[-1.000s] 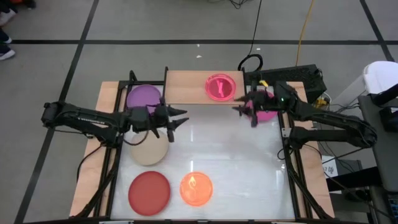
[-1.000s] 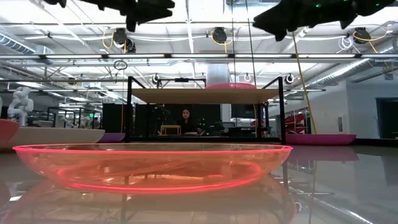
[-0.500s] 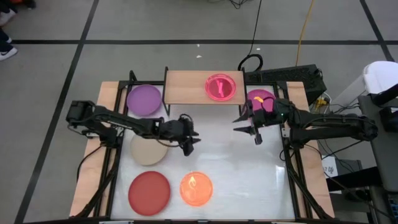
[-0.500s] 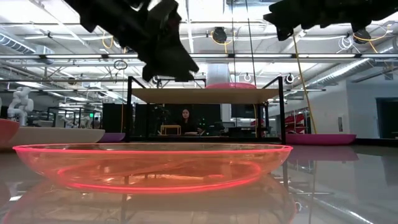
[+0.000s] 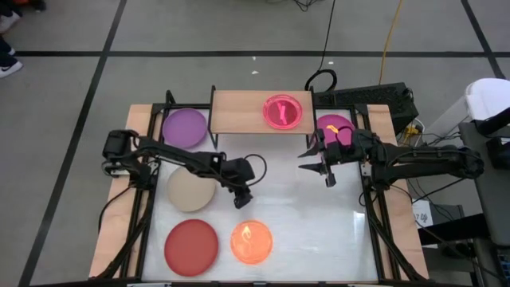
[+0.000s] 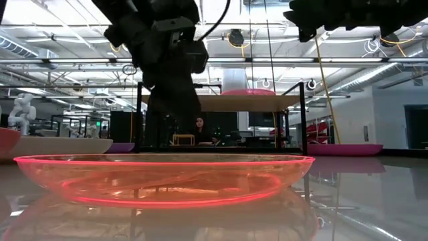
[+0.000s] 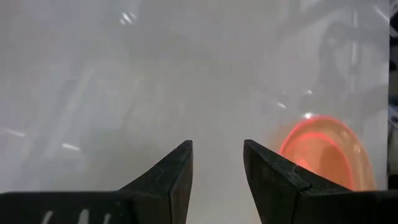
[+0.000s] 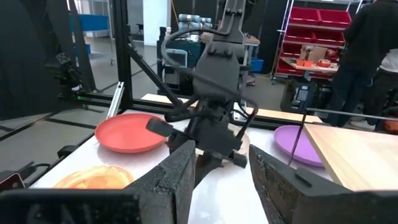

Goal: Place and stack plates onto a shelf
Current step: Stack the small orange plate on top of the other small pink plate on the shelf

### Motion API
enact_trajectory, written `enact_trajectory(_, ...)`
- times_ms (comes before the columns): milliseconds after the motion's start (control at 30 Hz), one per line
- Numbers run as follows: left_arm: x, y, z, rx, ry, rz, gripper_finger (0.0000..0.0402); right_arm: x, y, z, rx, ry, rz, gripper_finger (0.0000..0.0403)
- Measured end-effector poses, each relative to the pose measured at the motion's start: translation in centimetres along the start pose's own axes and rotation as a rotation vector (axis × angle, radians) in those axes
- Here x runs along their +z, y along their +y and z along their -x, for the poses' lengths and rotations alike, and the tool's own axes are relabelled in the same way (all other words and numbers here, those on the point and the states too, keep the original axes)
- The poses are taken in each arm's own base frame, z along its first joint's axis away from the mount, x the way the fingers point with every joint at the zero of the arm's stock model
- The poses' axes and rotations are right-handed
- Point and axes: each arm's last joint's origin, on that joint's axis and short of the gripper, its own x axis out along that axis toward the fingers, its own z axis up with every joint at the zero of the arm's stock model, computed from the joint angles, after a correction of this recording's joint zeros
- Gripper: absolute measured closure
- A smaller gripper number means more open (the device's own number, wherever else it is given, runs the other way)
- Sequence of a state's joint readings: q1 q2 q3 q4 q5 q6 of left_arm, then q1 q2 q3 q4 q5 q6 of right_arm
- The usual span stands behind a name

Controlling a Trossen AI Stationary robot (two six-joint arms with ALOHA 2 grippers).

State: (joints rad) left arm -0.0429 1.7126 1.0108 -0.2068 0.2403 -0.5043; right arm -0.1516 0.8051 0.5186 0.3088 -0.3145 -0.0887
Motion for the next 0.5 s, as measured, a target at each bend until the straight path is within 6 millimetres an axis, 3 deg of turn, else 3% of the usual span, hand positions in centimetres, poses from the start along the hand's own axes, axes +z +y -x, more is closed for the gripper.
enact_trajectory(333, -2.8, -2.0, -4.1, -0.126, 0.16, -0.047, 0.0254, 0.0, 0.1, 0.0, 0.001, 0.004, 0.001, 0.027)
enact_trajectory(500, -3.4, -3.1, -4.6, -0.155, 0.16, -0.071, 0.0254, -0.1, 0.0, 0.0, 0.0, 0.006, 0.0, 0.027)
